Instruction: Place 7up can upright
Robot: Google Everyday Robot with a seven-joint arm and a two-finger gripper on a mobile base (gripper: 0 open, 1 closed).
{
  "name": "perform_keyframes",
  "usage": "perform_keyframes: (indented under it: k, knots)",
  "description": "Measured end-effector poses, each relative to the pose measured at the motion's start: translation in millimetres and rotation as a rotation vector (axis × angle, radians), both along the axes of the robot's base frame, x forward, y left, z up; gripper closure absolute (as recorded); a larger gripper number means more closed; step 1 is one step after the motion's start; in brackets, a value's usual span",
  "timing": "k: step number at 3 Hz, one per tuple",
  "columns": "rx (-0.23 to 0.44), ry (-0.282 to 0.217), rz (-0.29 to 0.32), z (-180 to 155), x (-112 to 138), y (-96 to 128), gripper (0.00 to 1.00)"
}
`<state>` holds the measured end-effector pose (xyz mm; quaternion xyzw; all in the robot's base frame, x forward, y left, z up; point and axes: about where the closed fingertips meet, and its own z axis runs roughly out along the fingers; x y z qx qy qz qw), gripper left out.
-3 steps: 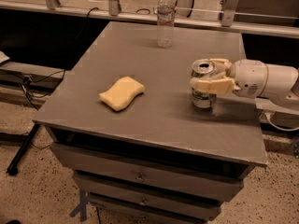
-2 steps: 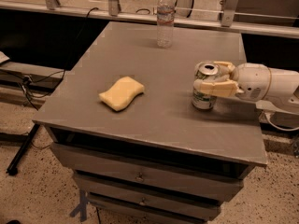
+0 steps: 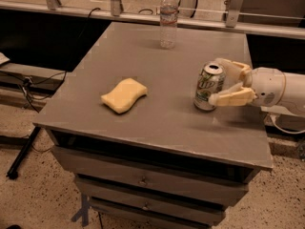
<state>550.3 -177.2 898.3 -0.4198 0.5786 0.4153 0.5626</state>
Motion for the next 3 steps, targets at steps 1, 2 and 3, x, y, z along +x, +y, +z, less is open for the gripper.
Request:
perform_keyframes:
  k: [1,2,3]
  knots:
    - [-0.064,-0.025,-0.01,16.4,-5.6,-14.1,0.0]
    - [-0.174,-0.078,-0.051,57.1,-20.2,-47.8,0.0]
    - [-0.283,-0.118,-0.156,100.4,-40.4,-86.5,0.0]
